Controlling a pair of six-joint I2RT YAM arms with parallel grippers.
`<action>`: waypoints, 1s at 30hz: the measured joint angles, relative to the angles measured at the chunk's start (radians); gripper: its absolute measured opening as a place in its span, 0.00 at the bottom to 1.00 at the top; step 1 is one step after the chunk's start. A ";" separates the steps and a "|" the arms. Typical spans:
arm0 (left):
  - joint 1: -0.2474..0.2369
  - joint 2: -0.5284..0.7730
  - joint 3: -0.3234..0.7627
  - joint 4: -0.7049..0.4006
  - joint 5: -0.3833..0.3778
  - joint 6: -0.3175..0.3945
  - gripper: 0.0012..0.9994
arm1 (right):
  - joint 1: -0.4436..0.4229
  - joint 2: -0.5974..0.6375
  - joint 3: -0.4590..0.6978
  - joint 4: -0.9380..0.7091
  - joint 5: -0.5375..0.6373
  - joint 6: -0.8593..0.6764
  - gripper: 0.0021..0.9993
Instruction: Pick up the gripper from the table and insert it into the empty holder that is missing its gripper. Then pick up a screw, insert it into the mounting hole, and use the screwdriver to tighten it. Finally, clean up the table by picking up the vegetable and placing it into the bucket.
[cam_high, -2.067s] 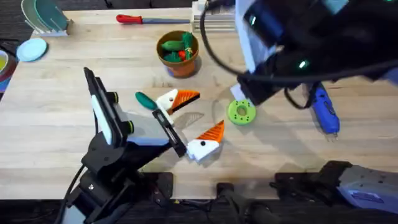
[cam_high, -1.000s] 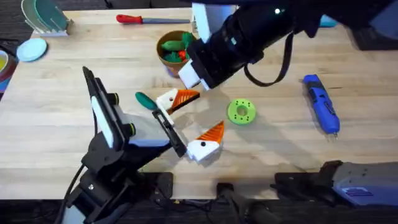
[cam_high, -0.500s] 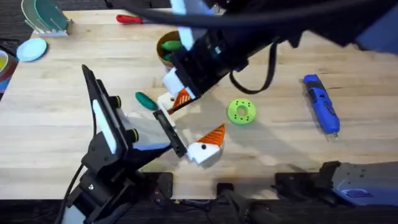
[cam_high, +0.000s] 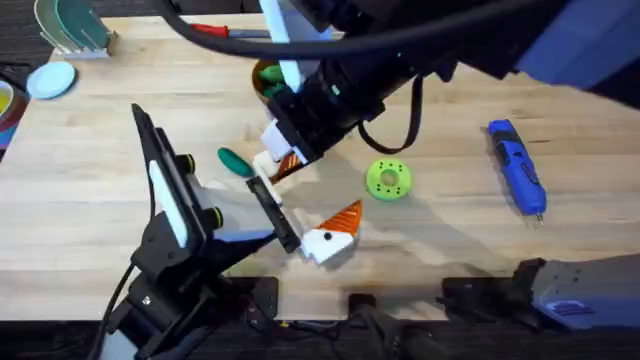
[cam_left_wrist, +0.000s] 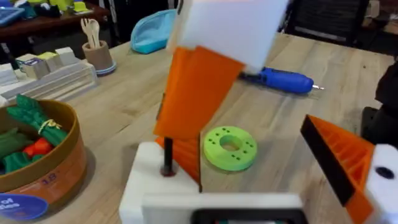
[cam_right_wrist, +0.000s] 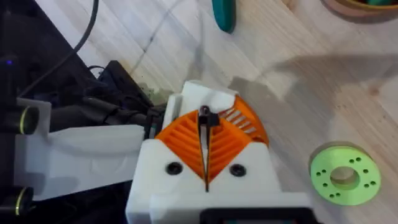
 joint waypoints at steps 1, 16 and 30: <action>0.000 0.000 0.000 0.000 0.000 0.000 0.99 | 0.000 0.001 0.000 0.000 0.000 0.000 0.00; 0.000 0.000 0.000 -0.002 0.000 -0.008 0.99 | 0.000 0.056 0.010 -0.019 -0.015 -0.001 0.00; 0.000 0.000 0.000 -0.001 -0.001 -0.008 0.99 | 0.001 0.052 0.016 -0.038 -0.011 -0.004 0.83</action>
